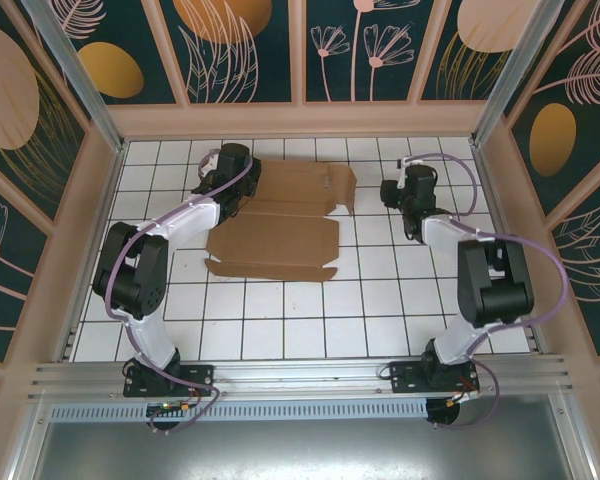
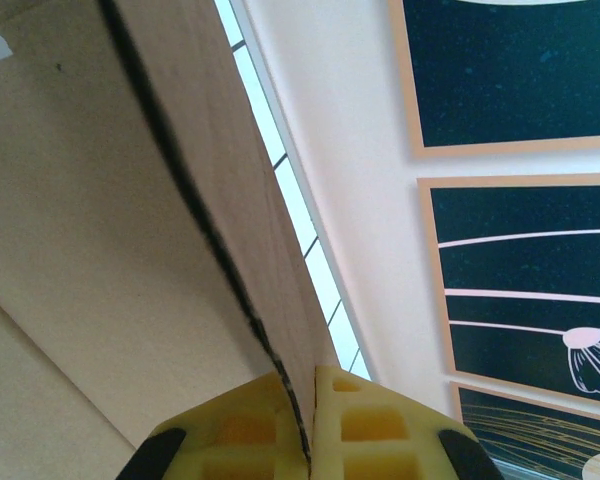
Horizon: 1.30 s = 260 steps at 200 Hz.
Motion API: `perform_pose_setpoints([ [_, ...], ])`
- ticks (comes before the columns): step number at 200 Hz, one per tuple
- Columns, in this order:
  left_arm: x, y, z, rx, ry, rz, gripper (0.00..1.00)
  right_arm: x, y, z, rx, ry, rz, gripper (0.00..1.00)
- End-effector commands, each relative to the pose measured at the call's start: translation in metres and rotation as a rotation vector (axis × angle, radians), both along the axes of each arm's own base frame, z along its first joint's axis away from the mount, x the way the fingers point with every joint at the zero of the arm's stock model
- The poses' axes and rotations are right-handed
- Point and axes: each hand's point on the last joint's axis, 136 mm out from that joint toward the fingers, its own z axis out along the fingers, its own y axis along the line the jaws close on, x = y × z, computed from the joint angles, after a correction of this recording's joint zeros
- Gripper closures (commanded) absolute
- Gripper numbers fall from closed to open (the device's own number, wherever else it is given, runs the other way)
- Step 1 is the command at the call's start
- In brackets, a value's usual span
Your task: Fold the paper box
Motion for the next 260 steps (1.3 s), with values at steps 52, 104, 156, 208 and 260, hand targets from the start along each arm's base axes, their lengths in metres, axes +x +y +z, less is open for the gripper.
perform_pose_setpoints([
  [52, -0.018, 0.003, -0.038, 0.047, 0.116, -0.038, 1.00, -0.012, 0.099, -0.009, -0.119, -0.090, 0.542, 0.57],
  [104, -0.021, 0.003, -0.033, 0.044, 0.101, -0.043, 1.00, -0.028, 0.133, 0.008, -0.112, -0.182, 0.643, 0.55],
  [156, -0.026, 0.004, -0.035, 0.043, 0.099, -0.052, 1.00, -0.036, 0.153, 0.018, -0.134, -0.232, 0.710, 0.56],
  [208, -0.025, 0.005, -0.030, 0.049, 0.087, -0.055, 1.00, -0.050, 0.149, 0.035, -0.118, -0.279, 0.785, 0.59],
  [260, -0.028, 0.007, -0.035, 0.064, 0.094, -0.057, 1.00, -0.057, 0.129, 0.059, -0.114, -0.353, 0.791, 0.68],
])
